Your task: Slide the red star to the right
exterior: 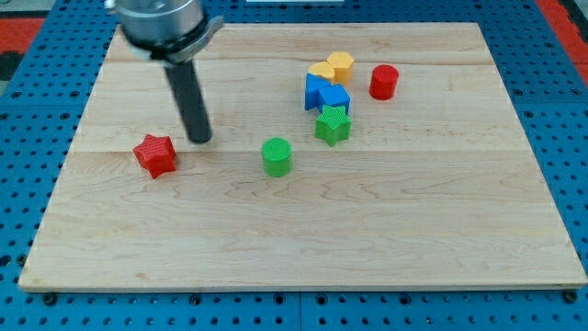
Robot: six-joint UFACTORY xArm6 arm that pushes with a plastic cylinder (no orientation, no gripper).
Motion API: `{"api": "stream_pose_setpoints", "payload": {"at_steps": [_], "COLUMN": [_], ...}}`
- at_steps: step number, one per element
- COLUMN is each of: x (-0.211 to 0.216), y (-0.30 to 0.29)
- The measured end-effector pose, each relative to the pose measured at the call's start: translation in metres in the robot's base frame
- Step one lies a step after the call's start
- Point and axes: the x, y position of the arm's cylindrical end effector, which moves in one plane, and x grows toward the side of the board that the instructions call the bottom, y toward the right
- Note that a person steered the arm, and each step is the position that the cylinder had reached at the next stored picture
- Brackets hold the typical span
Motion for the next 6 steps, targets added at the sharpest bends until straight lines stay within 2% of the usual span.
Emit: {"api": "stream_pose_setpoints", "payload": {"at_steps": [1, 2, 3, 4, 6], "x": [0.033, 0.09, 0.089, 0.074, 0.074], "y": [-0.032, -0.088, -0.054, -0.077, -0.182]}}
